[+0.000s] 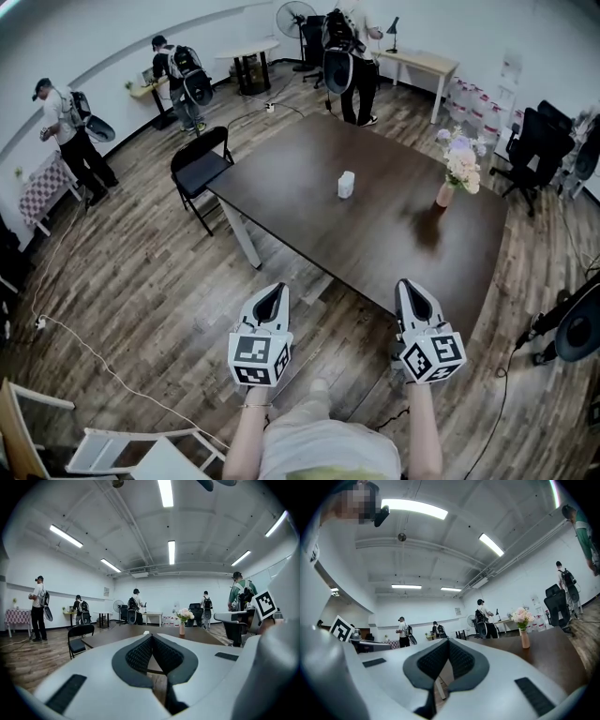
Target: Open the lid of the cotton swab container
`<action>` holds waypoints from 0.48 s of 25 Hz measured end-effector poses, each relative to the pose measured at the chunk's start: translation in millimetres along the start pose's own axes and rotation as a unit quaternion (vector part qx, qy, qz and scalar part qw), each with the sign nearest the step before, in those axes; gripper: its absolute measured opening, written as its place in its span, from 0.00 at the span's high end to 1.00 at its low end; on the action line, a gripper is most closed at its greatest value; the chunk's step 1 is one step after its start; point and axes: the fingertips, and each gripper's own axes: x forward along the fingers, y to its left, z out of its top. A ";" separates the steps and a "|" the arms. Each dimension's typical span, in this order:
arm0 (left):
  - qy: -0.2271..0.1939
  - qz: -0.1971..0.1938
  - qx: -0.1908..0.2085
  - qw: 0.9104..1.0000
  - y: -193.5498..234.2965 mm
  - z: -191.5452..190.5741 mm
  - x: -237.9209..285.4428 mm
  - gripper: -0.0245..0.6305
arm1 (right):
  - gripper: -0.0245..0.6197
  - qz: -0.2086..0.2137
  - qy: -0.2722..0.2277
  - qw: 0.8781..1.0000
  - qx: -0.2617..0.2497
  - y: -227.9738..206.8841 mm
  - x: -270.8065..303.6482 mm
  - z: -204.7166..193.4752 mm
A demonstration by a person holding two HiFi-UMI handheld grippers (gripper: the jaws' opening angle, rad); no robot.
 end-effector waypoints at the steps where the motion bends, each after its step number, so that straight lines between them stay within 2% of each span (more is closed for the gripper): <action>1: -0.001 -0.002 0.000 1.000 5.1 1.7 9.1 0.93 | 0.93 -0.003 0.000 1.000 -0.001 -2.9 9.3 0.5; 12: 0.001 -0.031 -0.009 0.999 36.0 5.5 81.0 0.93 | 0.93 -0.018 0.012 1.000 -0.005 -22.0 78.7 -7.2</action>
